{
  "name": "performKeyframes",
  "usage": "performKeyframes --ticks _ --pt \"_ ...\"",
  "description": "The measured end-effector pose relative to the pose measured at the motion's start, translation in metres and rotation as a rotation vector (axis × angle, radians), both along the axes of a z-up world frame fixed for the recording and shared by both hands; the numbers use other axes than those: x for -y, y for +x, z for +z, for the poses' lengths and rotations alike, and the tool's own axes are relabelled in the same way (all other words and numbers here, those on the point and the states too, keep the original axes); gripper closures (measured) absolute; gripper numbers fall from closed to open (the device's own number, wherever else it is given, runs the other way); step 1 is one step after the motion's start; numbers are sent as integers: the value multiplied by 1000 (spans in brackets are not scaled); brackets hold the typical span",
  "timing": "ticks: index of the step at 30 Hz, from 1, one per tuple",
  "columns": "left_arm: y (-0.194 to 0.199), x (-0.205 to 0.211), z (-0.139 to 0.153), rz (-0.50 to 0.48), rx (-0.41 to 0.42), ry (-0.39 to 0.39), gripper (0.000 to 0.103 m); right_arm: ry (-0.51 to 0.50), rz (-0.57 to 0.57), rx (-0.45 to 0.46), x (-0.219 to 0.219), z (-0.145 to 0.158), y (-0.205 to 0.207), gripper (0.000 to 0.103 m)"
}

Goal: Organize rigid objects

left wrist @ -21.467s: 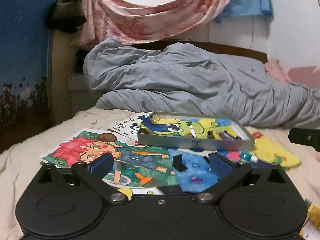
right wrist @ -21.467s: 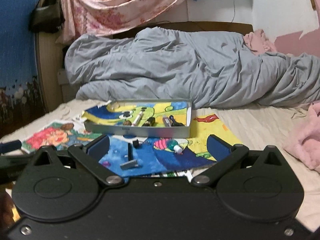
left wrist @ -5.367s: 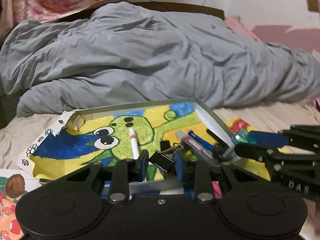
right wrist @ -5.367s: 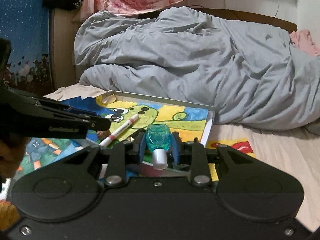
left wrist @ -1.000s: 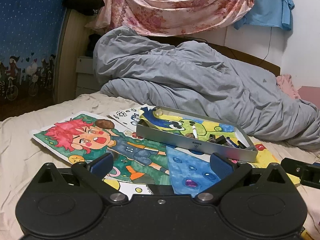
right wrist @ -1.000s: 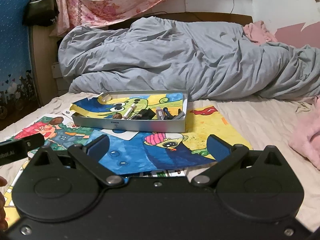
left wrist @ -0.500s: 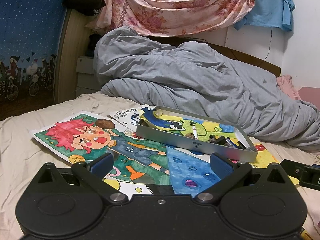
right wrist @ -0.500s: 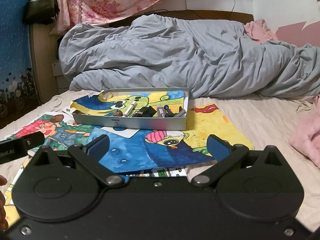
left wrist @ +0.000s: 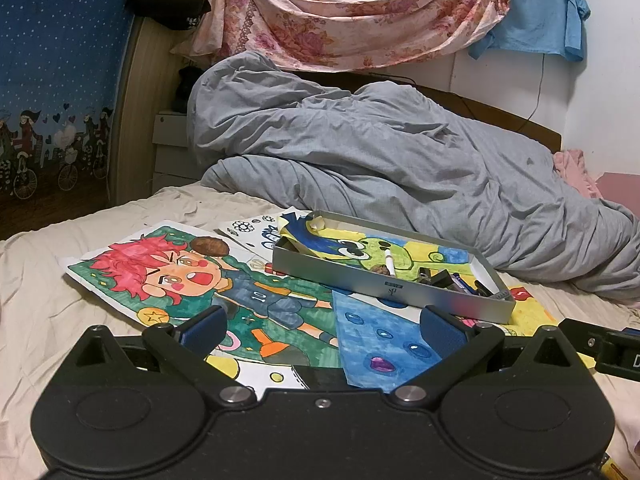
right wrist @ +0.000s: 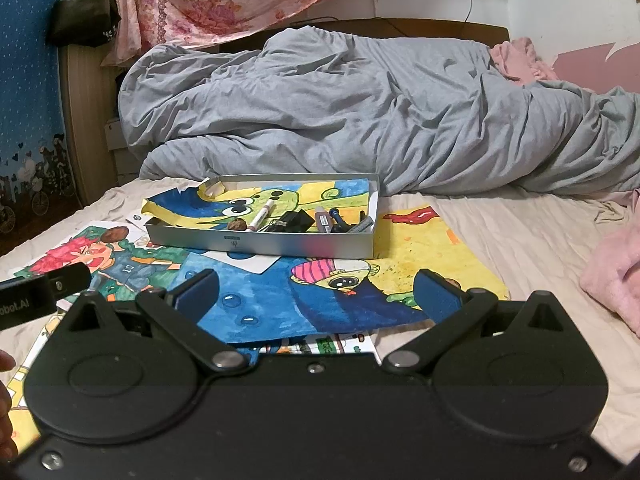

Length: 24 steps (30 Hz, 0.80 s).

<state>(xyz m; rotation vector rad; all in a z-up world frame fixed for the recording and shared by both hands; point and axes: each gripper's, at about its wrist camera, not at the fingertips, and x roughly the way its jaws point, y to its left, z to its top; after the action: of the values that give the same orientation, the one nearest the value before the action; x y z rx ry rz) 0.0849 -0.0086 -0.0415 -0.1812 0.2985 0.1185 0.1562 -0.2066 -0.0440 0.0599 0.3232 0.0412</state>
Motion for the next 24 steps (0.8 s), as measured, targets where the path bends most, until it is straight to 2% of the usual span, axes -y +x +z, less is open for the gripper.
performKeyframes --ticks 24 --pt "0 0 0 1 0 0 1 1 1 -10 -2 -1 0 1"
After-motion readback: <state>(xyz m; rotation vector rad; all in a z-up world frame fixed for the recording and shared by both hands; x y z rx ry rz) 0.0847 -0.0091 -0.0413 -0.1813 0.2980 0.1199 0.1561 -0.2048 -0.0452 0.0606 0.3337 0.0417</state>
